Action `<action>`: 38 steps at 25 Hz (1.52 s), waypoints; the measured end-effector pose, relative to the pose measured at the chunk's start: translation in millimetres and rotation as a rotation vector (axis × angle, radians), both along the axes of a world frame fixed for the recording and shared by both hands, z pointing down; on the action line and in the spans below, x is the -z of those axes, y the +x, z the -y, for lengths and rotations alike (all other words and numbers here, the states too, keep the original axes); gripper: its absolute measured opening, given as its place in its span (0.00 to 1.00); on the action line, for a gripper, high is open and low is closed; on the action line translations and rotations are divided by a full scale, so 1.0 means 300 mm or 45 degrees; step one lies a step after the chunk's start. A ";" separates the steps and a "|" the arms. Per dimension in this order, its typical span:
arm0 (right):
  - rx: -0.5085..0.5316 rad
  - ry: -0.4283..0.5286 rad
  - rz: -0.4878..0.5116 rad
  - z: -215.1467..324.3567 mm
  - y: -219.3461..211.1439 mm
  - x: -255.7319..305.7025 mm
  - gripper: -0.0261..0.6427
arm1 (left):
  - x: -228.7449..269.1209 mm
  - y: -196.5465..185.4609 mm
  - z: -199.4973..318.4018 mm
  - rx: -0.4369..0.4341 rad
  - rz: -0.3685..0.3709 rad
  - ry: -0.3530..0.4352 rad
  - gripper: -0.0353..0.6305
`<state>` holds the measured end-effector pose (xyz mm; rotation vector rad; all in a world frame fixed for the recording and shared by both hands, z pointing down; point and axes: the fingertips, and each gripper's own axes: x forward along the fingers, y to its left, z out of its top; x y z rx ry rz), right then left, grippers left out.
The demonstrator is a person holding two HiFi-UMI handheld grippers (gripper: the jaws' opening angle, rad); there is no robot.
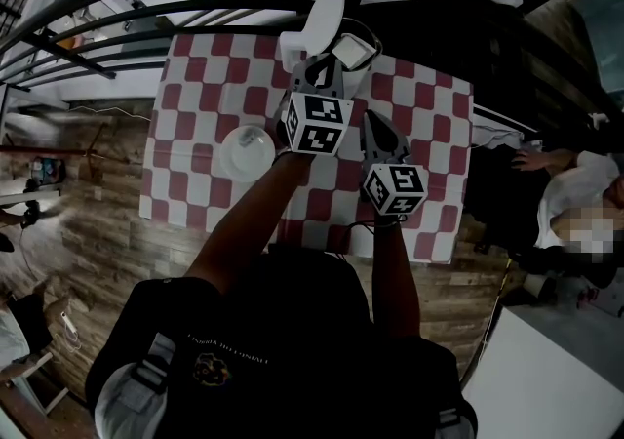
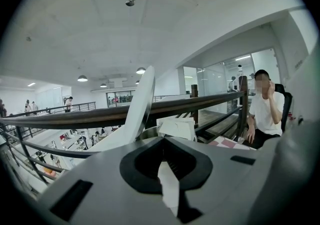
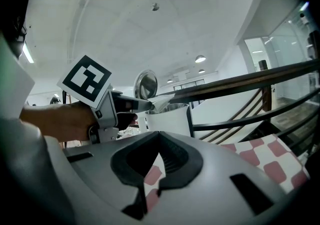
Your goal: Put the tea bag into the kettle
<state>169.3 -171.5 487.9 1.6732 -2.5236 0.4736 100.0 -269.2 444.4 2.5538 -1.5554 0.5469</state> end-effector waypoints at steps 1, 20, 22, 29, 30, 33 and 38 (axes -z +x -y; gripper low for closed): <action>0.002 0.000 -0.001 0.001 -0.001 0.001 0.06 | 0.000 -0.001 0.001 0.002 0.001 0.001 0.07; 0.009 0.005 -0.004 0.025 -0.032 0.007 0.06 | -0.009 -0.006 -0.001 -0.039 -0.033 -0.002 0.09; 0.006 0.005 -0.004 0.028 -0.033 0.009 0.06 | -0.012 -0.007 -0.006 -0.048 -0.029 -0.005 0.09; 0.017 0.016 -0.001 0.038 -0.069 0.020 0.06 | -0.015 -0.034 -0.027 -0.059 -0.017 -0.005 0.09; 0.020 0.017 -0.002 0.039 -0.073 0.023 0.06 | -0.013 -0.039 -0.029 -0.058 -0.017 -0.003 0.09; 0.028 0.029 -0.002 0.042 -0.087 0.039 0.06 | -0.004 -0.060 -0.040 -0.055 -0.018 0.002 0.09; 0.048 0.074 -0.005 0.057 -0.117 0.092 0.06 | 0.012 -0.113 -0.057 -0.026 -0.017 0.007 0.08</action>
